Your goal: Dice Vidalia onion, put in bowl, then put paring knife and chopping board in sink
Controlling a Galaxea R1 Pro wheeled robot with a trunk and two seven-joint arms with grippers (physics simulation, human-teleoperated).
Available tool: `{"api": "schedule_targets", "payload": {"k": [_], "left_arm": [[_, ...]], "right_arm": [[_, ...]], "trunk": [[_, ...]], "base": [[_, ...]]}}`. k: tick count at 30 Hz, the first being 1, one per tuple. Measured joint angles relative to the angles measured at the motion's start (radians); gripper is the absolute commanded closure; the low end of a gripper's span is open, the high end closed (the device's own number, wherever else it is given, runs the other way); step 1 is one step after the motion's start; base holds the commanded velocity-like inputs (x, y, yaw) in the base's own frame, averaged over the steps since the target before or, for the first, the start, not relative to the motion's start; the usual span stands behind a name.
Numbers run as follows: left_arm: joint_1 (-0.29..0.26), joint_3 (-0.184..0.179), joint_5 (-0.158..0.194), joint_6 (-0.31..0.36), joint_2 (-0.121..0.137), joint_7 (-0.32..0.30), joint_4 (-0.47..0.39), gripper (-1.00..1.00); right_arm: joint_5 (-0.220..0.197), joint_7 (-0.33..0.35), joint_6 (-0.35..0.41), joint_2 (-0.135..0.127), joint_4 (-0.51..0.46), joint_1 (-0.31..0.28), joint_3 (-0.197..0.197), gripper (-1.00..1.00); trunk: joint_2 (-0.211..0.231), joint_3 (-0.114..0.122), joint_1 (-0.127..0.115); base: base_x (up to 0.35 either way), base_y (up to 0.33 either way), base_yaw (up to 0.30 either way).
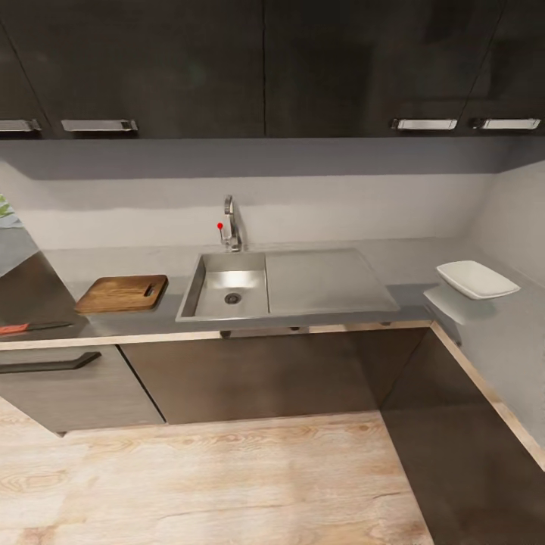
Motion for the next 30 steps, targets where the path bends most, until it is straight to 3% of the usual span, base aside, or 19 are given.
{"api": "schedule_targets", "payload": {"k": [13,17,18,19,20,21,22,23,24,25,28,29,30], "left_arm": [[0.0,0.0,-0.001,0.0,0.001,0.0,-0.006,-1.0],[0.0,-0.002,-0.002,0.024,0.0,0.006,-0.051,-1.0],[0.0,-0.004,-0.003,0.079,0.0,0.008,-0.093,-1.0],[-0.001,-0.003,-0.003,0.271,0.0,0.006,-0.214,-1.0],[0.0,-0.003,-0.004,0.409,0.0,0.005,-0.307,-1.0],[0.0,-0.003,-0.003,0.483,0.0,0.004,-0.353,-1.0],[0.0,-0.004,-0.004,0.625,0.0,0.001,-0.439,-1.0],[0.0,-0.004,-0.003,0.699,0.0,0.0,-0.486,-1.0],[0.0,-0.006,-0.004,0.829,0.0,-0.003,-0.568,-1.0],[0.0,-0.009,-0.003,0.891,0.0,-0.005,-0.611,-1.0],[-0.001,-0.058,-0.005,1.148,0.0,-0.007,-0.833,-1.0],[-0.001,-0.097,-0.013,1.321,-0.001,-0.006,-0.982,-1.0],[-0.001,-0.102,-0.015,1.366,-0.001,-0.006,-1.036,-1.0]], "right_arm": [[0.003,0.001,0.0,-0.004,0.001,0.0,0.0,-1.0],[0.003,0.001,0.0,-0.003,0.001,0.0,0.0,-1.0],[0.003,0.001,0.0,-0.003,0.001,0.0,0.0,-1.0],[0.003,0.001,0.0,-0.004,0.001,0.0,0.0,-1.0],[0.003,0.001,0.0,-0.004,0.001,0.0,0.0,-1.0],[0.003,0.001,0.0,-0.004,0.001,0.0,0.0,-1.0],[0.003,0.001,0.0,-0.004,0.001,0.0,0.0,-1.0],[0.003,0.001,0.0,-0.004,0.002,0.0,0.0,-1.0],[0.003,0.001,0.0,-0.004,0.002,0.0,0.0,-1.0],[0.003,0.001,0.0,-0.004,0.002,0.0,0.0,-1.0],[0.003,0.001,0.0,-0.004,0.002,0.0,0.0,-1.0],[0.003,0.0,0.0,-0.004,0.002,0.0,0.0,-1.0],[0.003,0.0,0.0,-0.004,0.002,0.0,0.0,-1.0]], "trunk": [[0.0,0.0,0.0],[0.0,0.0,0.0],[0.0,0.0,0.0],[0.0,0.0,0.0],[0.0,0.0,0.0],[0.0,0.0,0.0],[0.0,0.0,0.0],[0.0,0.0,0.0],[0.0,0.0,0.0],[0.0,0.0,0.0],[0.0,0.0,0.0],[0.0,0.0,0.0],[0.0,0.0,0.0]], "base": [[0.0,0.0,0.0],[0.0,0.0,0.0],[0.0,0.0,0.0],[0.0,0.0,0.0],[0.0,0.0,0.0],[0.0,0.0,0.0],[0.0,0.0,0.0],[0.0,0.0,0.0],[0.0,0.0,0.0],[0.0,0.0,0.0],[0.0,0.0,0.0],[0.0,0.0,0.0],[0.0,0.0,0.0]]}}
